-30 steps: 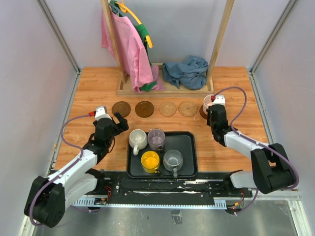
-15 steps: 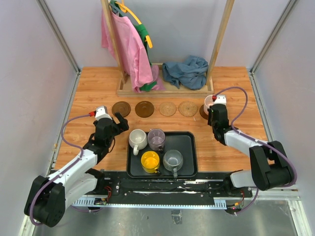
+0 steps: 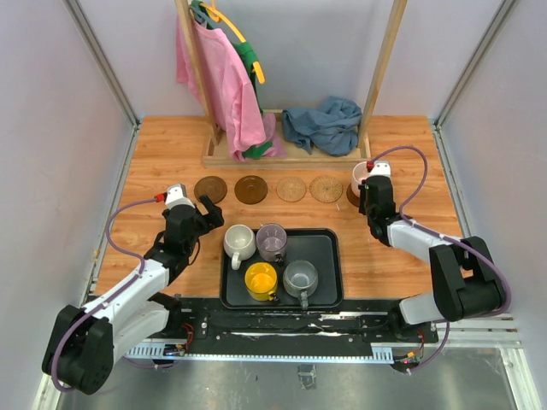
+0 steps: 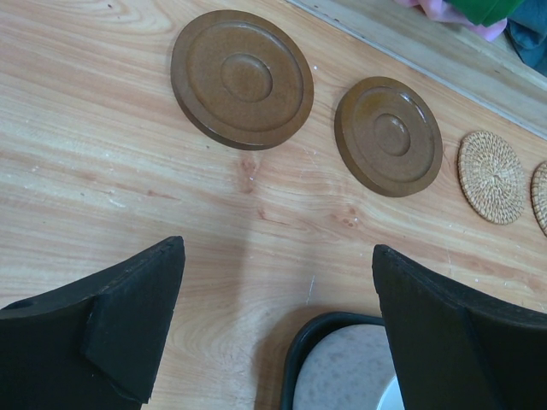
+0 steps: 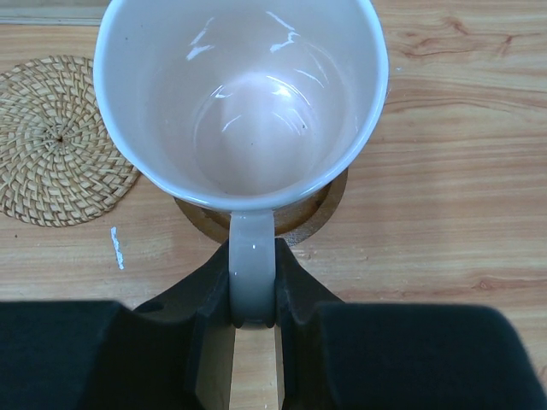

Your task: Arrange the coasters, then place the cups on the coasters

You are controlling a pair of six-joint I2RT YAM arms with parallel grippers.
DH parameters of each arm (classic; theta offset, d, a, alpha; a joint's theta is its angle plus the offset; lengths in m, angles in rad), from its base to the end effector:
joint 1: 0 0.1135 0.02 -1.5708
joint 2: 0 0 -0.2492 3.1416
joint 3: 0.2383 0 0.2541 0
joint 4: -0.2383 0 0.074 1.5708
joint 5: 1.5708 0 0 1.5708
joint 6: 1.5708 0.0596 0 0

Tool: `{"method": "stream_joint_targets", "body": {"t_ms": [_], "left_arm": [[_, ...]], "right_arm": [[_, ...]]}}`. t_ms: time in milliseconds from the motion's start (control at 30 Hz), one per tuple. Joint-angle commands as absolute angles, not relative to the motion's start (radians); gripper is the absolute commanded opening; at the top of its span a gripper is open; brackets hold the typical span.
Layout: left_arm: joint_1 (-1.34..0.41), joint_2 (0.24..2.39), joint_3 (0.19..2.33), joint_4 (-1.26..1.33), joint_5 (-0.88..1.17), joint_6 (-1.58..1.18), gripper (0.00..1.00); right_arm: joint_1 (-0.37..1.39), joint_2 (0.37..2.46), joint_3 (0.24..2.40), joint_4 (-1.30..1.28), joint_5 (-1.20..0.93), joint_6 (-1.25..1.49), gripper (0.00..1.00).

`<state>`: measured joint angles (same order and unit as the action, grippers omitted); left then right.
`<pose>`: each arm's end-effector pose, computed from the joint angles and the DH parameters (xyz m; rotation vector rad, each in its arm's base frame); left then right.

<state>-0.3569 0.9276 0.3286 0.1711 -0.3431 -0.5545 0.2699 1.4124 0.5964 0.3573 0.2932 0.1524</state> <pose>0.2194 -0.0604 0.1692 -0.4124 1.9374 -0.2508 0.3044 0.0663 0.1628 0.0658 2.0076 -0.0283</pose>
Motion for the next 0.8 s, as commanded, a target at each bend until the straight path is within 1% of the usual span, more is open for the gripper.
{"method": "stream_joint_targets", "body": {"t_ms": [0, 267, 767], "left_arm": [[-0.362, 0.928, 0.321, 0.199, -0.347, -0.554, 0.94], [-0.362, 0.929, 0.320, 0.201, -0.344, -0.554, 0.94], [-0.363, 0.931, 0.321, 0.200, -0.341, -0.554, 0.94]], "right_arm": [[0.251, 1.404, 0.647, 0.409, 0.302, 0.166, 0.01], [0.251, 1.379, 0.631, 0.395, 0.312, 0.187, 0.01], [0.249, 1.433, 0.663, 0.359, 0.311, 0.221, 0.01]]}}
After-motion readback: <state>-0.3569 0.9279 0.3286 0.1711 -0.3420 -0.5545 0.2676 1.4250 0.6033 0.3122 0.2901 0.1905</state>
